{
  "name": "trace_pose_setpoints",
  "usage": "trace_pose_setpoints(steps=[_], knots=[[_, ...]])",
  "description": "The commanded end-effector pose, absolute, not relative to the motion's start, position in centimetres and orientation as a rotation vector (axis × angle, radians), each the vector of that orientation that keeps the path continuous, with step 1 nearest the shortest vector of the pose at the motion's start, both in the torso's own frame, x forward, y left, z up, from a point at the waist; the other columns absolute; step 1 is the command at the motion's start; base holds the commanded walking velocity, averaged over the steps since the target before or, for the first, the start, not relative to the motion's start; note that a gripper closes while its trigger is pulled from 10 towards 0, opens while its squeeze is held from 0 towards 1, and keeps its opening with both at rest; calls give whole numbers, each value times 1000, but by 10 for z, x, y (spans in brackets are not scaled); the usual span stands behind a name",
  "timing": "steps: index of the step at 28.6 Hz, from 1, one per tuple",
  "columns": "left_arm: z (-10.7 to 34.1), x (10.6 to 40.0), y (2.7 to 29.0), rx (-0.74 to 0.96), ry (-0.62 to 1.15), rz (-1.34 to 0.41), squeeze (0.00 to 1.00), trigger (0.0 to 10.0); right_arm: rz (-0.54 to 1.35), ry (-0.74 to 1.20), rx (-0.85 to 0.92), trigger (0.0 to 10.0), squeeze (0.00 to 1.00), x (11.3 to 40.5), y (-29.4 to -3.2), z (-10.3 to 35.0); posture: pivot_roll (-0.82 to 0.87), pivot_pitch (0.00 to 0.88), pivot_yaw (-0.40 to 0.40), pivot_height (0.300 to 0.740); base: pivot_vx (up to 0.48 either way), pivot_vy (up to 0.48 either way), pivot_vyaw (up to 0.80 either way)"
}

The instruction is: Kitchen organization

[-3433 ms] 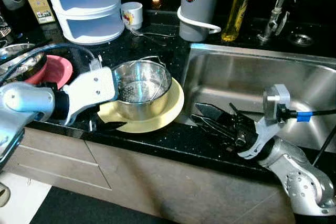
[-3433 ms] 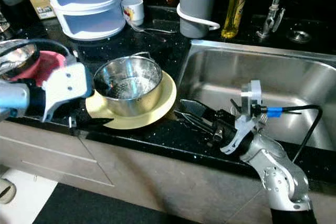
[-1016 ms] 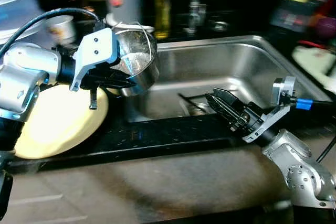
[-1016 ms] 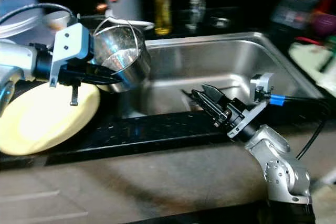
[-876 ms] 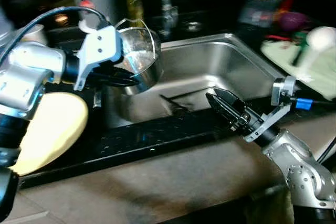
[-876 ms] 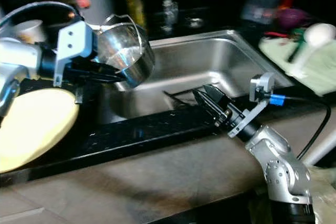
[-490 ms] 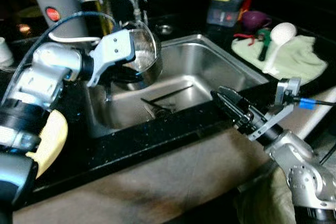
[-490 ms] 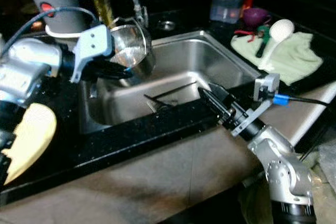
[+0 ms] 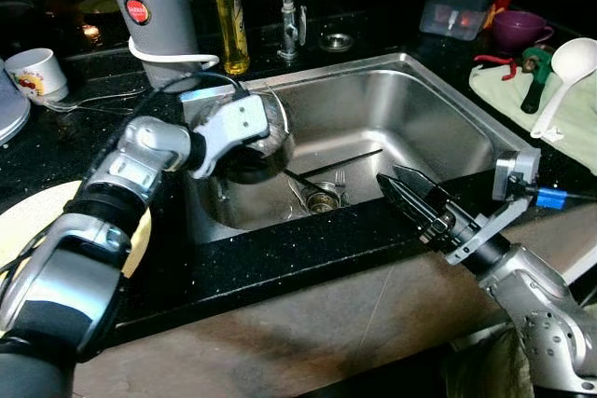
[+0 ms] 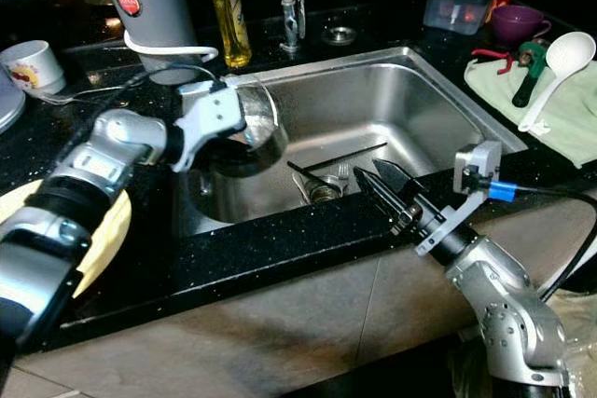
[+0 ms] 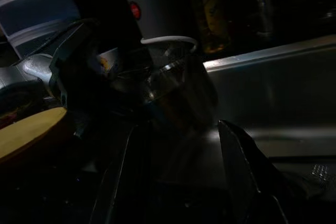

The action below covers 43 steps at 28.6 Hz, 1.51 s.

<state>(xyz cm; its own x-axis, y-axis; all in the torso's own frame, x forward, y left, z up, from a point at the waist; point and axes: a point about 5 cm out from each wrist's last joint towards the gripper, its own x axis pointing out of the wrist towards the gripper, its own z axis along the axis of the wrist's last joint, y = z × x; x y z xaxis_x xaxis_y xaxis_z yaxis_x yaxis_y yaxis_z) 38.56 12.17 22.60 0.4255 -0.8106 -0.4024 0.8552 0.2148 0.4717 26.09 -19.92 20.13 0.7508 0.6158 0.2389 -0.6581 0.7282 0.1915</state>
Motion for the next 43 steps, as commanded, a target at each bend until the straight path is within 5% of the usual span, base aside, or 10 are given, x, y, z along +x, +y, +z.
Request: trace_pose_setpoints(steps=[1,11,12,13,19,20,21,22,34,43], knots=[[223,385,115,724,74,-1198,0,10000,707,-167,274,10000,0,258,-198,204,-93,102,85,740,0,0,0],[185,377,100,741,155,-1287,0,10000,698,-161,277,10000,0,253,-194,203,-101,113,97,740,0,0,0],[181,376,98,737,160,-1291,255,10000,696,-162,278,10000,0,253,-195,203,-102,114,97,740,0,0,0],[179,376,97,737,161,-1289,1000,10000,693,-163,278,10000,0,252,-195,204,-104,115,99,740,0,0,0],[190,382,97,780,109,-1219,1000,10000,696,-168,280,10000,0,252,-195,205,-98,110,96,740,0,0,0],[197,384,98,805,82,-1192,263,10000,702,-171,282,10000,0,252,-194,205,-94,109,95,740,0,0,0],[203,386,99,822,56,-1168,47,10000,708,-173,282,10000,0,252,-193,205,-91,107,92,740,0,0,0],[213,389,99,819,18,-1137,0,10000,718,-177,284,10000,0,252,-192,206,-89,106,91,740,0,0,0],[315,383,112,654,-436,-903,0,10000,824,-208,302,10000,0,255,-179,209,-57,86,60,740,0,0,0],[323,352,128,506,-564,-564,0,10000,918,-272,325,10000,0,255,-174,215,-23,78,48,740,0,0,178]])
